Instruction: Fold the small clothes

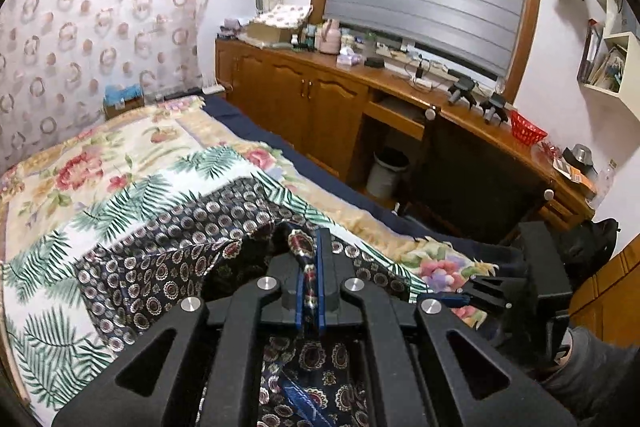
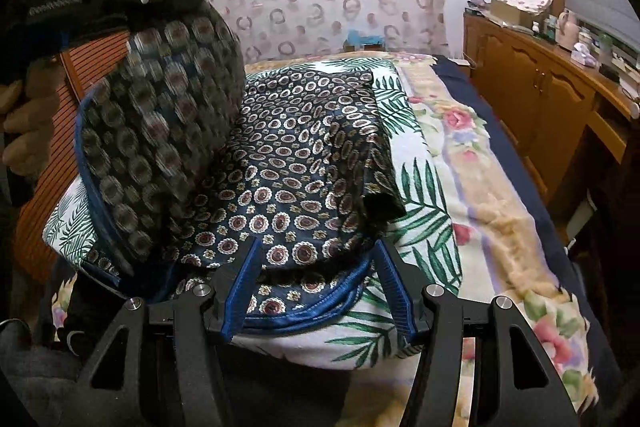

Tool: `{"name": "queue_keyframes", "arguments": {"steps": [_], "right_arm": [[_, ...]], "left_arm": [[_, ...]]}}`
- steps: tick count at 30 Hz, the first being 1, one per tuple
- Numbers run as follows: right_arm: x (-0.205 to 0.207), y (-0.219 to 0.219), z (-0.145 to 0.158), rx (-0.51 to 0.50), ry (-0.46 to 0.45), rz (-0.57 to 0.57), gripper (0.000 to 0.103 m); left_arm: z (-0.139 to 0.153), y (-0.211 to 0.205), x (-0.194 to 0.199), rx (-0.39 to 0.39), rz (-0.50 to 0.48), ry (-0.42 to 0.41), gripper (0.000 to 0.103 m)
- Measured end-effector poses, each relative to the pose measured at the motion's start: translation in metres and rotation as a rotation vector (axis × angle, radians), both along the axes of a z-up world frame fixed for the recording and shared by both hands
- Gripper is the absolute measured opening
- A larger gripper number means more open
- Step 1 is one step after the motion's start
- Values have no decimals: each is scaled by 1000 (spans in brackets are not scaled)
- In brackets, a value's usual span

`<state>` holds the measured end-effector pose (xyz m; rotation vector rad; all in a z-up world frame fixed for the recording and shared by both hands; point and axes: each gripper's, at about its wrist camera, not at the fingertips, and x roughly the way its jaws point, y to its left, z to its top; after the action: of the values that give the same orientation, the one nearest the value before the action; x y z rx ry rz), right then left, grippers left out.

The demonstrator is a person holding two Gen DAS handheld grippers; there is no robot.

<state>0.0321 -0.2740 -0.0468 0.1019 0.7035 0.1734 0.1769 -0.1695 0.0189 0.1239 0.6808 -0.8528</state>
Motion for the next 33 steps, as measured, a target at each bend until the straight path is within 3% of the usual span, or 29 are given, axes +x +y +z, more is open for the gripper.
{"name": "queue_keyframes", "arguments": {"steps": [4,9,10,12,14,17,29,33], "right_arm": [[-2,-2,4,-4,-2,-7,60],[-2,-4,8,6,-11,-15,60],[-3,-5,8,4,-13,-16,60],[-3,-4,9,1,-16,-18,60],[-3,-4,11,-2,-21,-20,60],[-4,-2,14,-5,-29,-19,60],[23,20,26,-61,-46,36,60],[44,34,27,-71,-42,70,60]], "left_arm": [[-6,0,-1,16,7,20,7],[-8,6,-5,23,5,19,37],[-8,9,-6,24,5,17,49],[-8,18,-7,22,17,0,54],[-11,30,-9,23,27,-5,67],[-21,49,-10,41,60,-13,74],[-115,131,18,181,275,122,74],[-131,143,28,194,319,160,74]]}}
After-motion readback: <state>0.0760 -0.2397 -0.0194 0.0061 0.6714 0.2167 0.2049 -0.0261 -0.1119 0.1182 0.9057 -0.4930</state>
